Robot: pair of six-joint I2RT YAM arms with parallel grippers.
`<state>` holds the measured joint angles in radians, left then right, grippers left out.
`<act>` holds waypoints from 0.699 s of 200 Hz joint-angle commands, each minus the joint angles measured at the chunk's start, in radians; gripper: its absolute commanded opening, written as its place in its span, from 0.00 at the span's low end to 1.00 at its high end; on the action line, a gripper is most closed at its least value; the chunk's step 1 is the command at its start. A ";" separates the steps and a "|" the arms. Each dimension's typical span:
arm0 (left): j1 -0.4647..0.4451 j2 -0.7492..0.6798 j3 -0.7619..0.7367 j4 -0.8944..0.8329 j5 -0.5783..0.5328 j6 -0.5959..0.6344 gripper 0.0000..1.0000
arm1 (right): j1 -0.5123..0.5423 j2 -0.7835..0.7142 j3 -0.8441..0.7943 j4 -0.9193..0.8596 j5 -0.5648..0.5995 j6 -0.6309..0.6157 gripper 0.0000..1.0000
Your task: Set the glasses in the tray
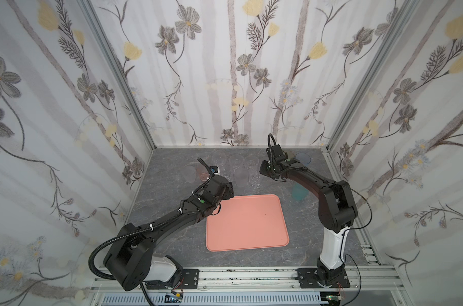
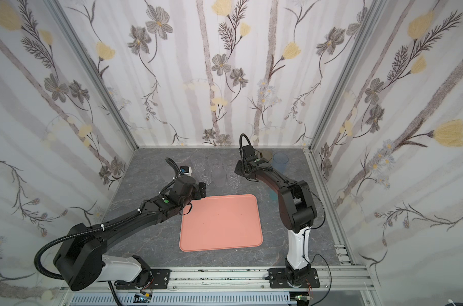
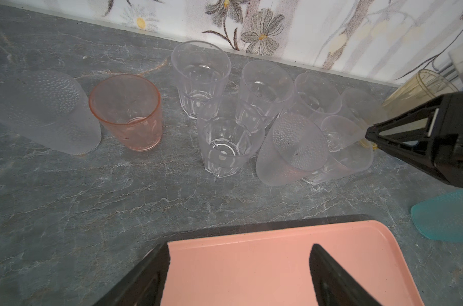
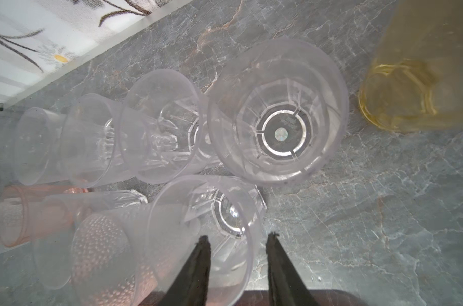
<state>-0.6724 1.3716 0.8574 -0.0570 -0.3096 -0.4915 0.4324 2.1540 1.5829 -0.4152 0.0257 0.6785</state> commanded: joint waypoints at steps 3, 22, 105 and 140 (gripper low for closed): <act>0.000 0.001 -0.008 0.030 -0.004 -0.012 0.85 | 0.003 0.051 0.059 -0.047 0.054 -0.039 0.29; 0.000 -0.003 -0.015 0.029 -0.011 -0.012 0.85 | 0.011 0.073 0.086 -0.074 0.094 -0.063 0.24; 0.000 -0.032 -0.026 0.028 -0.042 0.013 0.86 | 0.036 -0.013 0.087 -0.164 0.209 -0.178 0.00; 0.039 -0.103 -0.047 0.026 -0.070 0.052 0.84 | 0.039 -0.148 0.034 -0.229 0.205 -0.211 0.00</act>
<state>-0.6640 1.3155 0.8238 -0.0566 -0.3351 -0.4709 0.4675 2.0808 1.6466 -0.6022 0.2035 0.5091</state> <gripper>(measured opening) 0.854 0.054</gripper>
